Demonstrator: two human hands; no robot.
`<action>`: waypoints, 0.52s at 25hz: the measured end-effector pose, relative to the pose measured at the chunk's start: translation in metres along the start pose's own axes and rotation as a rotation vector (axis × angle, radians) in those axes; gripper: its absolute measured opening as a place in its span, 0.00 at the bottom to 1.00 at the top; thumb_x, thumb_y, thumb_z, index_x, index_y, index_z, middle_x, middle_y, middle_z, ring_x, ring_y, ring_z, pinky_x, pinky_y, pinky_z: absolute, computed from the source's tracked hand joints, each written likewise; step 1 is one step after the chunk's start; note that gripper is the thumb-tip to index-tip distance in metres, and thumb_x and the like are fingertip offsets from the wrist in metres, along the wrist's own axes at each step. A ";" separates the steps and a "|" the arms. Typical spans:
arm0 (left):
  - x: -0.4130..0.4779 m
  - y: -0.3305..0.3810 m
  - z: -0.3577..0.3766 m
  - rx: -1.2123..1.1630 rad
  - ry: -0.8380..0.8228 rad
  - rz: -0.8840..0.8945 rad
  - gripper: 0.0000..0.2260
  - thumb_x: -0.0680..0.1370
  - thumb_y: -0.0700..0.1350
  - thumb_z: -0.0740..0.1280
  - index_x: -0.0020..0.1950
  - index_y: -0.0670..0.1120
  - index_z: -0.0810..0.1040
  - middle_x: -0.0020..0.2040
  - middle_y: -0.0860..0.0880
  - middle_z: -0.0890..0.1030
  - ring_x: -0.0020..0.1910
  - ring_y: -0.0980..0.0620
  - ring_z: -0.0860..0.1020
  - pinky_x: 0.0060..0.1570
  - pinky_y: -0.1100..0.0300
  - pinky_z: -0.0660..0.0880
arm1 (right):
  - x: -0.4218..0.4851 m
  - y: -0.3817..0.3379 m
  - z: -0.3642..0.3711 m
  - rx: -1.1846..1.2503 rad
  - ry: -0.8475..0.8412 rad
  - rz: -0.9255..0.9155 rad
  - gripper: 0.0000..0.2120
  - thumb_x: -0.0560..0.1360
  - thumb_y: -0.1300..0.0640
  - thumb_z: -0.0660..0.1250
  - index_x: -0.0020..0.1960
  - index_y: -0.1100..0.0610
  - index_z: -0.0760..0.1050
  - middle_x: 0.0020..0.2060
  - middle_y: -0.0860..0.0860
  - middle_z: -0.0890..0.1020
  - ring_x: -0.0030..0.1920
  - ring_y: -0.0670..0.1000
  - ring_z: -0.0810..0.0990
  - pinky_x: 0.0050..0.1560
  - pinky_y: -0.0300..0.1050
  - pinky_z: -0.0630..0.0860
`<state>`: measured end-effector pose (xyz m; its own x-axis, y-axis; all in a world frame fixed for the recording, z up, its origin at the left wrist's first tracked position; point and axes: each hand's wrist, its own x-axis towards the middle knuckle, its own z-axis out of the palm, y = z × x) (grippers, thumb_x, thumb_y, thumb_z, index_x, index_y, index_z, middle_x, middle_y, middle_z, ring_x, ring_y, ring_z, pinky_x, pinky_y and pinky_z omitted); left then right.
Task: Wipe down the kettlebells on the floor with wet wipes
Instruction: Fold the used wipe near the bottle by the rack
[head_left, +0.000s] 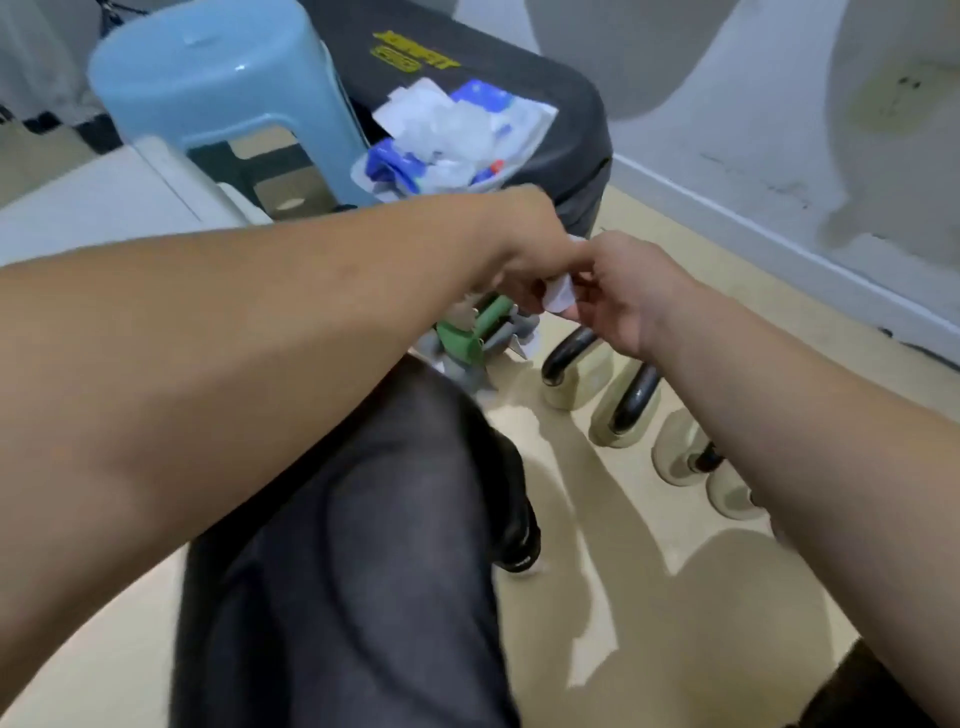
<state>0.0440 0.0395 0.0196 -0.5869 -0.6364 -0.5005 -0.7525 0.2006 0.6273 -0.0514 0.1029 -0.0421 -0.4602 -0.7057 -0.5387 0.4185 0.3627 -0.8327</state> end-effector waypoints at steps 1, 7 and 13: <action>-0.004 -0.003 -0.016 -0.028 0.006 0.030 0.06 0.73 0.30 0.67 0.48 0.38 0.79 0.38 0.38 0.84 0.39 0.42 0.86 0.29 0.52 0.83 | -0.004 -0.013 0.016 -0.068 0.009 -0.031 0.14 0.68 0.72 0.63 0.50 0.64 0.83 0.46 0.63 0.86 0.43 0.60 0.86 0.47 0.54 0.83; -0.029 -0.083 -0.094 -0.491 0.229 0.027 0.08 0.76 0.31 0.66 0.44 0.44 0.75 0.40 0.40 0.81 0.39 0.44 0.84 0.45 0.51 0.83 | -0.009 -0.068 0.122 -0.630 -0.004 -0.130 0.14 0.67 0.69 0.71 0.53 0.63 0.82 0.43 0.60 0.87 0.36 0.57 0.87 0.42 0.62 0.84; -0.049 -0.206 -0.154 -0.542 0.660 -0.024 0.06 0.71 0.36 0.71 0.43 0.45 0.77 0.44 0.44 0.82 0.39 0.47 0.82 0.45 0.48 0.83 | -0.002 -0.036 0.250 -0.682 -0.159 -0.203 0.05 0.73 0.63 0.67 0.49 0.60 0.77 0.40 0.59 0.81 0.37 0.58 0.82 0.39 0.49 0.82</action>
<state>0.2741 -0.0849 0.0066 -0.1514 -0.9732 -0.1731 -0.4167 -0.0960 0.9040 0.1307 -0.0607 0.0210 -0.3361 -0.8605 -0.3829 -0.2684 0.4772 -0.8368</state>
